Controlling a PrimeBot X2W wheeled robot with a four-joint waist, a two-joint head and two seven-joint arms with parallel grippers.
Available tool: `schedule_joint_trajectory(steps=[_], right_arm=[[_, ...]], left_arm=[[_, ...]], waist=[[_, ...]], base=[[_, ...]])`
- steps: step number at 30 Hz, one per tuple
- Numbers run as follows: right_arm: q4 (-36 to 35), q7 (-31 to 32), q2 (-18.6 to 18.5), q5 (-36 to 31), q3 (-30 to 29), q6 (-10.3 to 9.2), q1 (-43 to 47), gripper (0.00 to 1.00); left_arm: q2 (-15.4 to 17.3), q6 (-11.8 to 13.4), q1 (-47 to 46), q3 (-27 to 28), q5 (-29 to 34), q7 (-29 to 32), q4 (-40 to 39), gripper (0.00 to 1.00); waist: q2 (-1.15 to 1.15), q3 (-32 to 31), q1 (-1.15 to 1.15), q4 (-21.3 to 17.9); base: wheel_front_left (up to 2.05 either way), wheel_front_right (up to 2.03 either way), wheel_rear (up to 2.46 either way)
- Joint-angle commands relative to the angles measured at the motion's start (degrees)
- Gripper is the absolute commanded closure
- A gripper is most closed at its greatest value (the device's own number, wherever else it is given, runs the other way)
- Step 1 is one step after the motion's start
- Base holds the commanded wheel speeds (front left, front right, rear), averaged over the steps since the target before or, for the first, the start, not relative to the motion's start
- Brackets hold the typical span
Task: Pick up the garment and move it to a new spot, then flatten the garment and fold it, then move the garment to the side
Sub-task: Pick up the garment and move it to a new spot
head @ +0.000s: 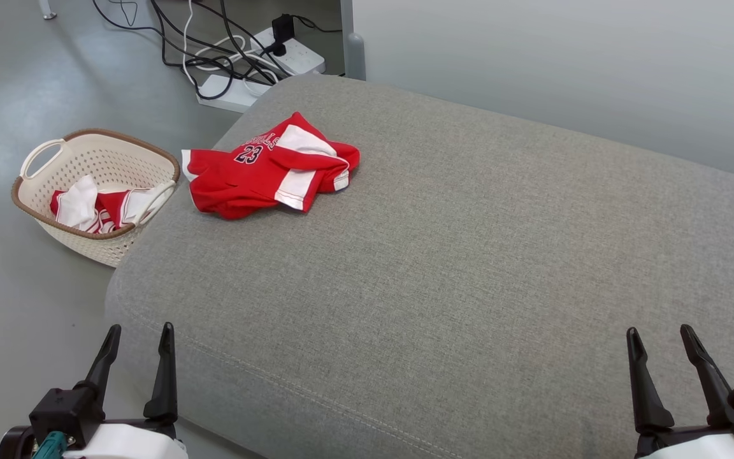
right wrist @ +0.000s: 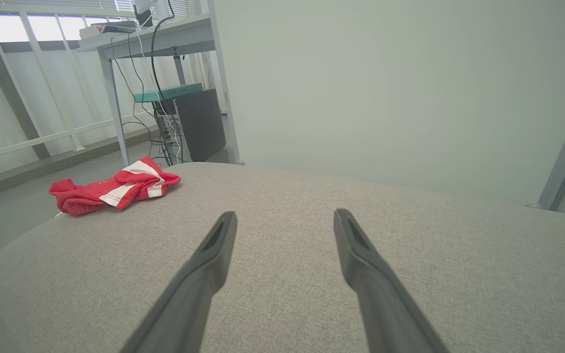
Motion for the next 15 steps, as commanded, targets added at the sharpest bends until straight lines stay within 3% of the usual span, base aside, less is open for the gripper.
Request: schedule_joint_trajectory(steps=[1,8,15], right_arm=[[-1.7,-0.1,-0.8,0.2,1.3,0.00,-2.6,0.00],[-2.0,0.0,-0.8,0.2,1.5,0.00,-3.1,0.00],[-3.4,0.5,-0.8,-1.2,2.6,0.00,-4.9,0.00]], left_arm=[[0.8,0.1,-3.9,1.8,-0.3,-0.5,-1.0,0.00],[2.8,-0.4,-7.9,2.5,-0.1,-0.5,-2.7,0.00],[9.4,-1.7,-21.6,4.4,1.5,3.1,-7.3,0.00]], waist=[[0.00,0.0,0.00,-0.2],[0.00,0.9,0.00,-2.1],[0.00,4.6,0.00,-6.9]], base=[[0.00,0.00,0.00],[0.00,0.00,0.00],[0.00,0.00,0.00]])
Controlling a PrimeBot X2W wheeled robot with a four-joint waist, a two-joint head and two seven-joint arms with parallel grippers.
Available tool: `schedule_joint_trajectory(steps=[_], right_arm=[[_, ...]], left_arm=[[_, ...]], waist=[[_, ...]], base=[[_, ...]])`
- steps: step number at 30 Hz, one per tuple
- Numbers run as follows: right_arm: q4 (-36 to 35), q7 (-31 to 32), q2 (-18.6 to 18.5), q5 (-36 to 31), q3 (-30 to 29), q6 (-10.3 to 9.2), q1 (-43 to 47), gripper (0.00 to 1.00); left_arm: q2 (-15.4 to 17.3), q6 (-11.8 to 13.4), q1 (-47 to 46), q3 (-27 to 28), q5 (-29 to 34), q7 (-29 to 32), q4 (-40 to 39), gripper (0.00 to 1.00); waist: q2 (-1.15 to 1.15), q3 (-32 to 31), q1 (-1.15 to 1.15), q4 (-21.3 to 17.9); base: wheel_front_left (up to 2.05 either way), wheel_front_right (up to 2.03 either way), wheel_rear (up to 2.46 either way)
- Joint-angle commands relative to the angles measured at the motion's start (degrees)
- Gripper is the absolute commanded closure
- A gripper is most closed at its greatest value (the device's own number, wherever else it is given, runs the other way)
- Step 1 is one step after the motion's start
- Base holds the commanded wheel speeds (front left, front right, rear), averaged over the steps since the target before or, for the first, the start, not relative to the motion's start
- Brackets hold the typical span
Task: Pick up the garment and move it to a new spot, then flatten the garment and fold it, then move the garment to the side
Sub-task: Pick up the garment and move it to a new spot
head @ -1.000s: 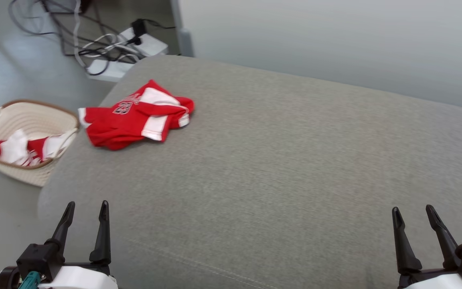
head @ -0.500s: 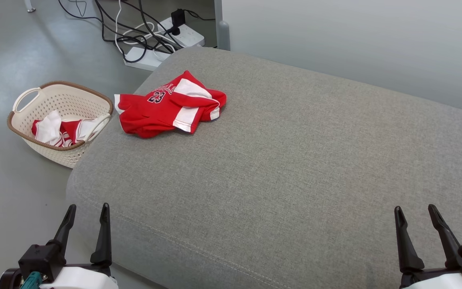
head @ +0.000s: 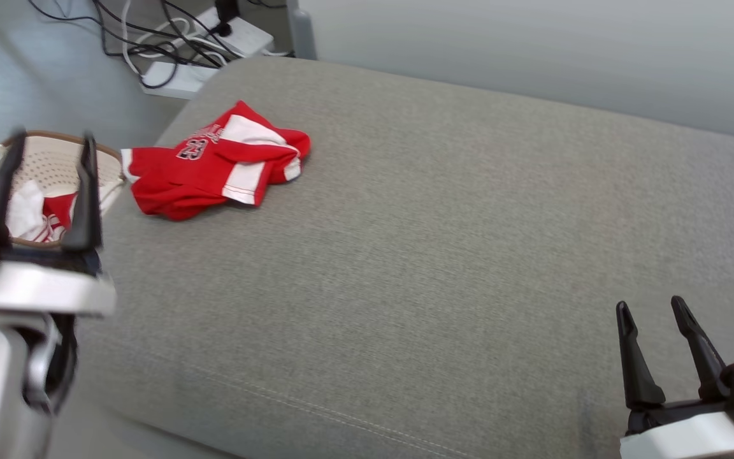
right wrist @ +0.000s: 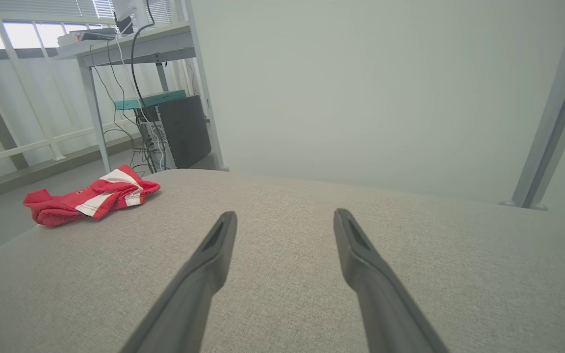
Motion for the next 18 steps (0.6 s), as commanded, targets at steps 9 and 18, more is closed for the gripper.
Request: schedule_joint_trajectory(steps=[9,18], right_arm=[[-2.5,-0.5,-0.8,-0.5,1.3,0.00,-5.2,0.00],[-2.4,-1.1,-1.5,0.2,2.1,0.00,-8.6,0.00]], left_arm=[[9.6,-6.9,-23.9,3.9,-4.3,9.6,13.5,0.00],[13.0,-10.1,-32.5,2.2,-8.9,17.6,32.8,0.00]], waist=[[0.00,8.9,0.00,-11.0],[0.00,17.1,0.00,-18.1]], base=[[0.00,0.00,0.00],[0.00,0.00,0.00]])
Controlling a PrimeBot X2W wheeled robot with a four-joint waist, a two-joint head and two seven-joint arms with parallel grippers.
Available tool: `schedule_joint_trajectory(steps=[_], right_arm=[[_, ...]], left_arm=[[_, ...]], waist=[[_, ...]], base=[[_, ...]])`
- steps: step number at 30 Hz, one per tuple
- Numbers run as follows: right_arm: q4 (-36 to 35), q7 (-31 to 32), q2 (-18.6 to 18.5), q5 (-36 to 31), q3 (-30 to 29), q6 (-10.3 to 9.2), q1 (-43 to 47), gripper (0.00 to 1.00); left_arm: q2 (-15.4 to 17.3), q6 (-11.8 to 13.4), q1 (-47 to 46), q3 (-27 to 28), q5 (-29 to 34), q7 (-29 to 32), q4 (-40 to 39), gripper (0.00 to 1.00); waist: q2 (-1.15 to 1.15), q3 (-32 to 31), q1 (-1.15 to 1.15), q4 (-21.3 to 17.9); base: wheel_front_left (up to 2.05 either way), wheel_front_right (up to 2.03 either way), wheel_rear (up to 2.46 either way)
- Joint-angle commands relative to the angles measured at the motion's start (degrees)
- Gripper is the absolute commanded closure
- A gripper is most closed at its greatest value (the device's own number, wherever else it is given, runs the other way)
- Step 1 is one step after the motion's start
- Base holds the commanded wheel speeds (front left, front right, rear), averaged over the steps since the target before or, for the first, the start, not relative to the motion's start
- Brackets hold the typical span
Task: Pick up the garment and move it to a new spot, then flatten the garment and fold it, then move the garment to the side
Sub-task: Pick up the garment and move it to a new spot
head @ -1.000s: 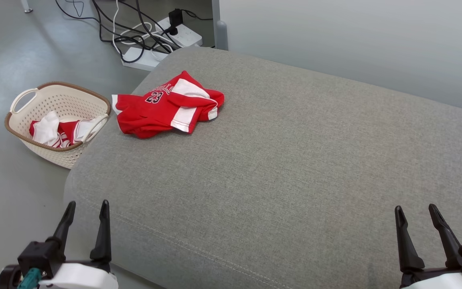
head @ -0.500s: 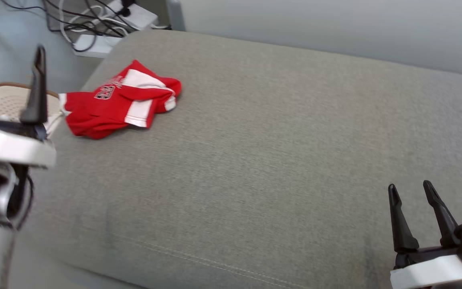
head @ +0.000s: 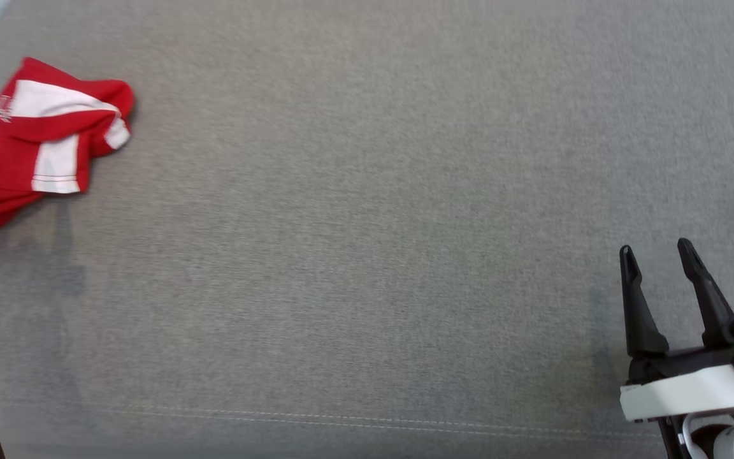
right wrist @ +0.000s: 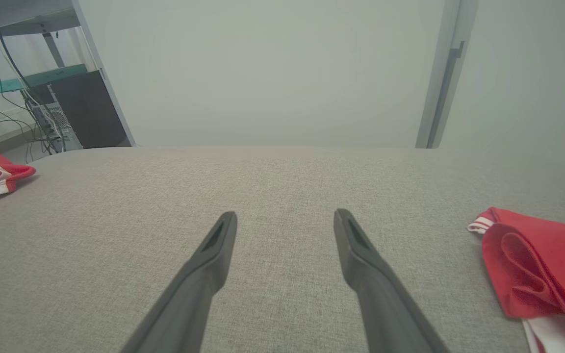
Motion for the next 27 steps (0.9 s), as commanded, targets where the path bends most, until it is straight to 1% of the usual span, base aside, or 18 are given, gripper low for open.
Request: schedule_joint_trajectory(steps=[1,4,5,13,17,21,22,23,24,27], right_arm=[[-1.7,-0.8,-1.1,0.6,1.7,0.00,-2.0,0.00],[-1.7,-1.0,-1.6,0.8,1.7,0.00,-3.0,0.00],[-1.7,-1.0,-1.6,0.8,1.7,0.00,-3.0,0.00],[-2.0,-0.8,-2.5,0.9,1.3,0.00,-4.3,0.00],[-2.4,-0.6,-2.7,0.9,1.0,0.00,-4.4,0.00],[-2.4,-0.6,-2.5,0.9,1.0,0.00,-4.7,0.00],[-2.3,-0.7,-2.5,0.9,1.0,0.00,-4.8,0.00],[-2.2,-0.7,-2.5,0.9,0.9,0.00,-4.8,0.00],[-2.1,-0.7,-2.4,0.9,0.9,0.00,-4.8,0.00],[-1.7,-1.0,-2.3,0.9,0.6,0.00,-4.6,0.00]], left_arm=[[3.8,-0.3,-2.8,1.3,-0.9,0.8,0.9,0.00],[3.8,-0.6,-3.6,0.5,-2.7,2.6,4.9,0.00],[3.8,-0.6,-3.6,0.5,-2.7,2.6,4.9,0.00],[2.7,-0.9,-2.9,-1.3,-7.9,5.9,12.2,0.00],[2.9,-0.9,-1.8,-2.1,-10.0,6.4,14.0,0.00],[3.4,-0.9,-1.5,-2.2,-10.9,5.3,16.3,0.00],[3.5,-0.9,-1.5,-2.4,-10.9,5.2,16.8,0.18],[3.6,-0.9,-1.6,-2.7,-10.5,4.8,17.0,0.61],[3.7,-0.8,-1.7,-2.7,-10.4,4.1,17.3,1.00],[3.8,-0.4,-2.2,-2.9,-9.8,2.1,17.6,1.00]], waist=[[0.00,4.6,0.00,-3.9],[0.00,6.4,0.00,-4.7],[0.00,6.4,0.00,-4.7],[0.00,9.4,0.00,-4.8],[0.00,10.3,0.00,-5.0],[0.00,10.6,0.00,-5.6],[0.00,10.5,0.00,-5.7],[0.00,10.4,0.00,-5.7],[0.00,10.2,0.00,-5.8],[0.00,9.2,0.00,-5.8]], base=[[0.00,0.00,0.00],[0.00,0.00,0.00],[0.00,0.00,0.00],[0.00,0.00,0.00],[0.00,0.00,0.00],[0.00,0.00,0.00],[0.00,0.00,0.00],[0.00,0.00,0.00],[0.00,0.00,0.00],[0.00,0.00,0.00]])
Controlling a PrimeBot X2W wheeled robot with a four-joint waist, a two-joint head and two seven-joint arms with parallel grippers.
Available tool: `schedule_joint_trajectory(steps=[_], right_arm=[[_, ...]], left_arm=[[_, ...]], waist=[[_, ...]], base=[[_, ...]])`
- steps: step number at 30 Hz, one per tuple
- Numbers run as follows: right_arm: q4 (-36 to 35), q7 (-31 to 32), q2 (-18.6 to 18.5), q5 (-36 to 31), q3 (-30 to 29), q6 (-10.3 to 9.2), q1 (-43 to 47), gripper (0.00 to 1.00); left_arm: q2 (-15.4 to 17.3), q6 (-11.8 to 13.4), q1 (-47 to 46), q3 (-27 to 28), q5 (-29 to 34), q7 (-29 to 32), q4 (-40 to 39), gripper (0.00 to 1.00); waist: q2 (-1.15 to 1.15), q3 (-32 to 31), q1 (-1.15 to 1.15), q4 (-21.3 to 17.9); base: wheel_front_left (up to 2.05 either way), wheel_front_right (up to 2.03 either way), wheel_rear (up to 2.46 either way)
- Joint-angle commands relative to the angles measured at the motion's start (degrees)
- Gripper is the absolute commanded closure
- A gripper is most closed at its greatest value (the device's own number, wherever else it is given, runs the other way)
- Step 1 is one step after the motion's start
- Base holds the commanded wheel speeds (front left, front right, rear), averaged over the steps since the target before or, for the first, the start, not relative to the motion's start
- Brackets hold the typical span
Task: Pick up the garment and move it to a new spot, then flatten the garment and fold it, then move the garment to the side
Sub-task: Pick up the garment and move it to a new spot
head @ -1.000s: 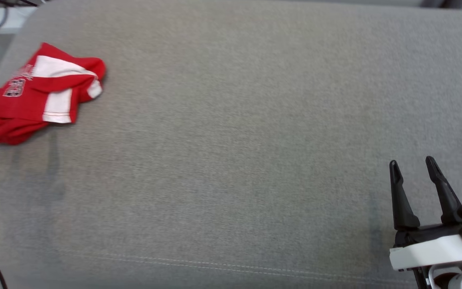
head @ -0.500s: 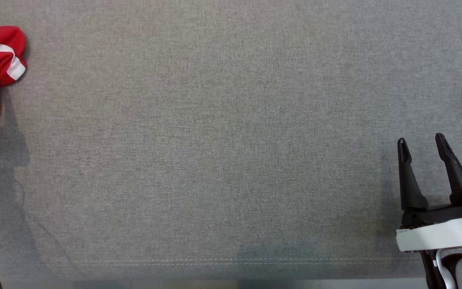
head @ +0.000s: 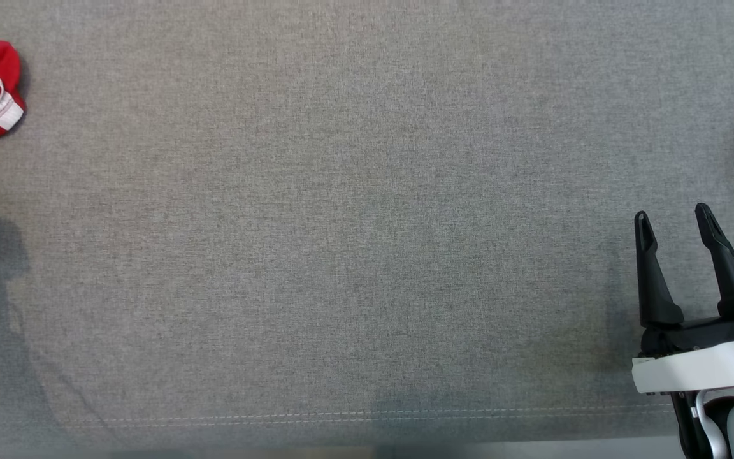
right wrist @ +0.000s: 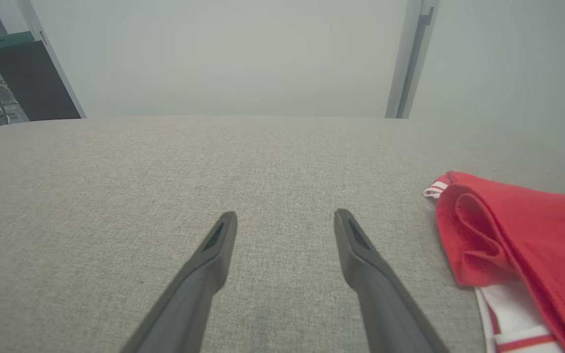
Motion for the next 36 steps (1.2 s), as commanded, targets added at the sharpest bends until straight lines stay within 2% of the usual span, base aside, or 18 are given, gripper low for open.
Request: schedule_joint_trajectory(steps=[1,8,15,20,21,29,32,36], right_arm=[[-1.2,-0.6,-0.5,0.4,0.8,0.00,-0.3,0.00],[0.2,-1.0,0.3,0.8,0.6,0.00,0.6,0.00],[1.6,-1.2,0.9,1.4,1.2,0.00,1.8,0.00],[2.3,-1.3,1.2,1.8,1.3,0.00,3.1,0.00],[2.3,-1.3,1.2,1.8,1.3,0.00,3.1,0.00],[2.3,-1.5,1.5,2.5,1.5,0.00,4.0,0.00],[2.3,-1.7,1.5,2.8,1.8,0.00,3.7,0.00],[2.8,-2.2,1.6,3.6,2.0,0.00,3.4,0.00]], left_arm=[[3.9,0.1,-1.3,1.7,0.4,-2.2,-0.9,1.00],[3.0,1.6,-1.4,0.7,2.6,-9.9,-3.2,1.00],[3.3,4.6,0.7,-0.1,4.9,-15.3,-11.6,1.00],[2.2,8.8,6.6,-1.6,6.7,-14.9,-24.1,1.00],[2.2,8.8,6.6,-1.6,6.7,-14.9,-24.1,1.00],[-1.5,16.4,19.2,-6.1,9.0,-9.1,-49.5,1.00],[-2.8,17.2,21.0,-8.3,9.4,-7.5,-55.2,1.00],[-4.9,16.1,20.1,-12.2,9.8,-5.5,-57.7,1.00]], waist=[[0.00,-1.0,0.00,0.2],[0.00,-5.3,0.00,1.6],[0.00,-10.5,0.00,2.8],[0.00,-13.7,0.00,2.6],[0.00,-13.7,0.00,2.6],[0.00,-15.0,0.00,-0.8],[0.00,-14.6,0.00,-3.2],[0.00,-13.6,0.00,-7.2]], base=[[0.00,0.00,0.00],[0.00,0.00,0.00],[0.00,0.00,0.00],[0.00,0.00,0.00],[0.00,0.00,0.00],[0.00,0.00,0.00],[0.00,0.00,0.00],[0.00,0.00,0.00]])
